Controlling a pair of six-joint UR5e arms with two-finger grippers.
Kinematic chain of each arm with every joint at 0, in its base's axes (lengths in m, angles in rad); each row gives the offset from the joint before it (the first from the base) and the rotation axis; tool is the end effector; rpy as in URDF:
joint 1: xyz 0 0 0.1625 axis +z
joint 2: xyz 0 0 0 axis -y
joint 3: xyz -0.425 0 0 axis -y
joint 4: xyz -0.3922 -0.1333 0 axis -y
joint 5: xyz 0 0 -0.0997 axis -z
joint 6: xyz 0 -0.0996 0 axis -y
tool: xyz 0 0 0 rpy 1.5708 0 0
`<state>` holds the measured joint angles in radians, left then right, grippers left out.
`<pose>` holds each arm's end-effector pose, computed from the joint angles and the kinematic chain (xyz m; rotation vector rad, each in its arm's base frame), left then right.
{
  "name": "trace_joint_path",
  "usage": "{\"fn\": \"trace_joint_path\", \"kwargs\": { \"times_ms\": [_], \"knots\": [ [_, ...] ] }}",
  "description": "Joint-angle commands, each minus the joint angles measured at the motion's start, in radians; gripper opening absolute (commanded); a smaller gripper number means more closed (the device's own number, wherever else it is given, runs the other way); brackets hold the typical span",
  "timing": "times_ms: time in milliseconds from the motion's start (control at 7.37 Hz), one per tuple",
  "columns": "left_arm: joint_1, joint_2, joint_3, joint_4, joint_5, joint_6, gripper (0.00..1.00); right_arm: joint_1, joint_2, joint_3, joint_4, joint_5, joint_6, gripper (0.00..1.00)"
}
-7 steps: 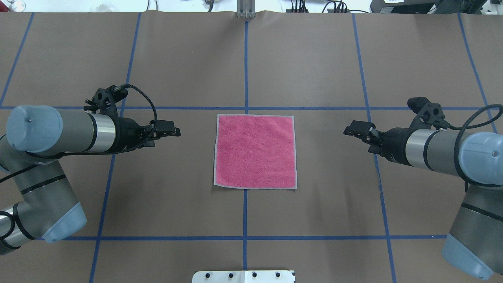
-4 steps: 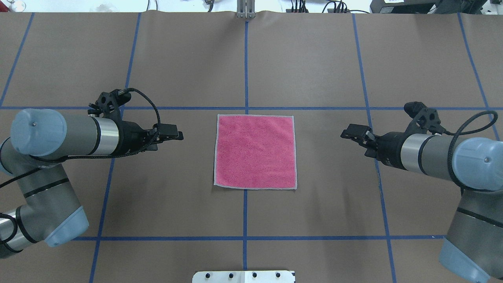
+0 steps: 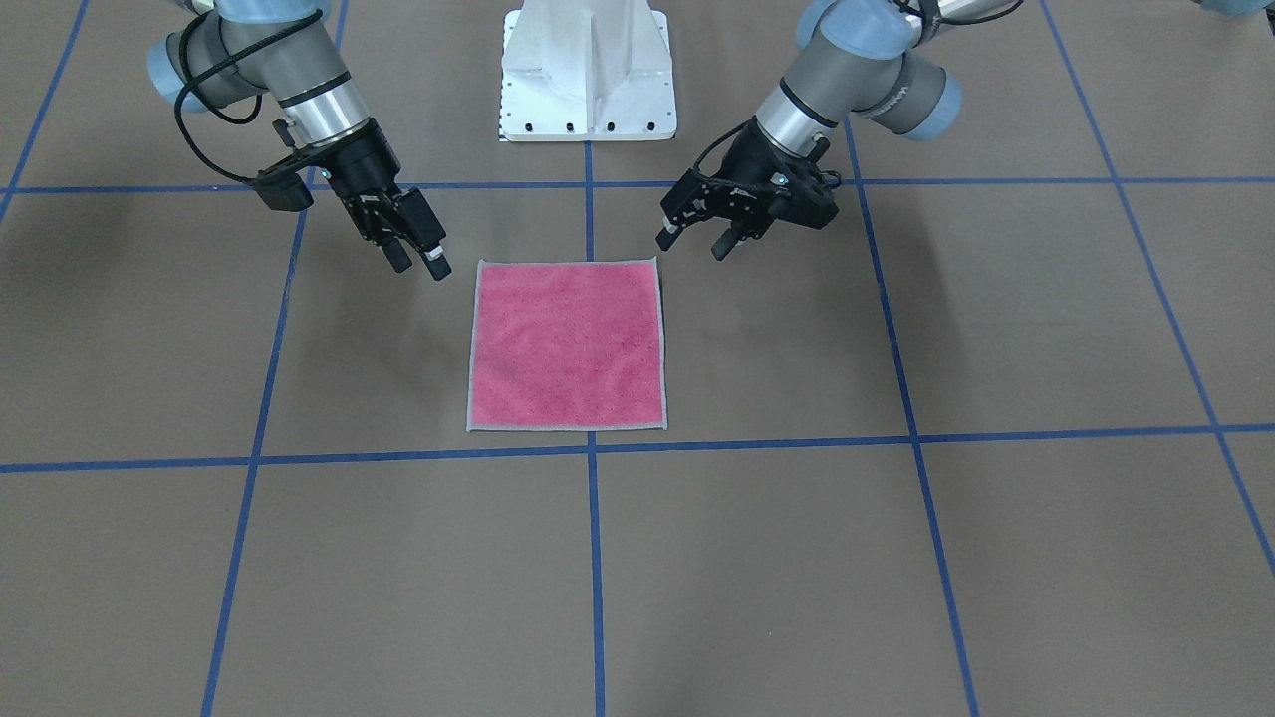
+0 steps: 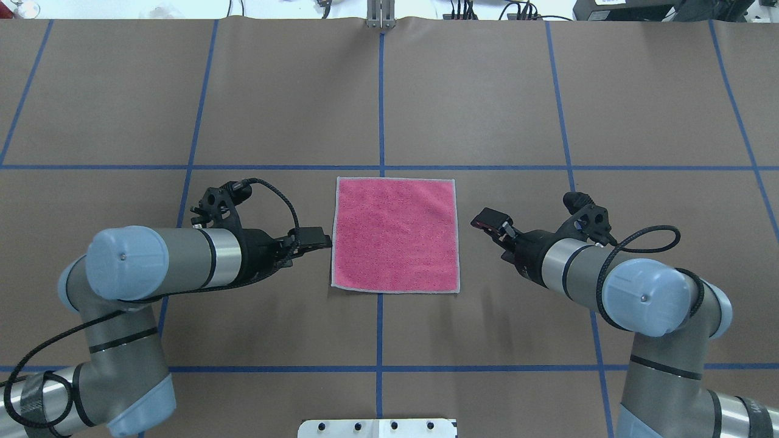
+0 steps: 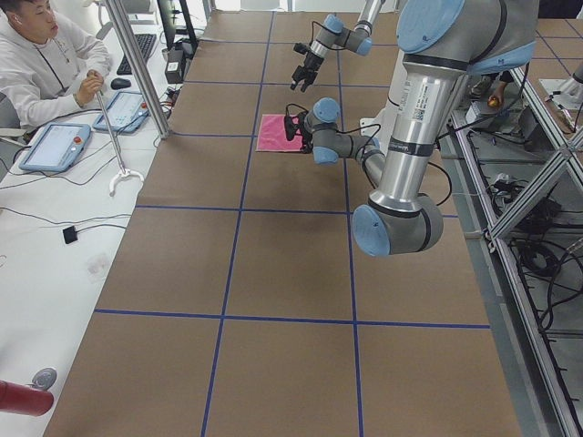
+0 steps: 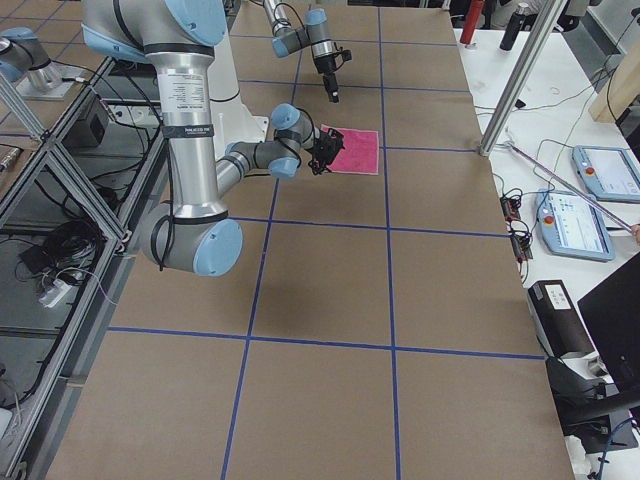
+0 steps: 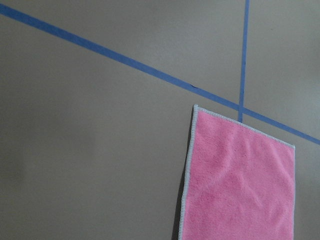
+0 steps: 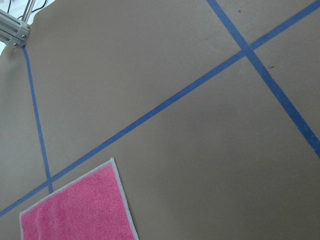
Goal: Fold towel twice with both arms
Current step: 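Move both grippers in toward the near corners of the pink towel, then lower both grippers and pinch the two near corners of the towel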
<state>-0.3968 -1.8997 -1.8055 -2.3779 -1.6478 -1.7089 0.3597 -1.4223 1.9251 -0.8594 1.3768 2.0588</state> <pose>0.4919 -0.3423 0.2772 0.1136 1.3777 -0.3951 -0.4451 -0.3303 0.3345 0.0949 -1.2626 0.8537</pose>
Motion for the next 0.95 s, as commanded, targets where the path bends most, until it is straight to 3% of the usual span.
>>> {"fn": "trace_joint_path", "kwargs": {
  "times_ms": [0, 136, 407, 814],
  "knots": [
    [0.056, -0.018, 0.032, 0.002, 0.068, -0.099, 0.98, -0.050, 0.011, -0.002, 0.002, -0.068, 0.099, 0.96],
    [0.065, -0.022, 0.058, 0.006, 0.092, -0.147, 0.97, -0.054, 0.011, 0.009, 0.002, -0.079, 0.103, 0.97],
    [0.067, -0.073, 0.121, 0.006, 0.095, -0.175, 0.83, -0.054, 0.010, 0.011, 0.002, -0.085, 0.100, 0.98],
    [0.069, -0.082, 0.135, 0.025, 0.095, -0.175, 0.65, -0.058, 0.008, 0.009, 0.002, -0.087, 0.100, 0.99]
  ]
}}
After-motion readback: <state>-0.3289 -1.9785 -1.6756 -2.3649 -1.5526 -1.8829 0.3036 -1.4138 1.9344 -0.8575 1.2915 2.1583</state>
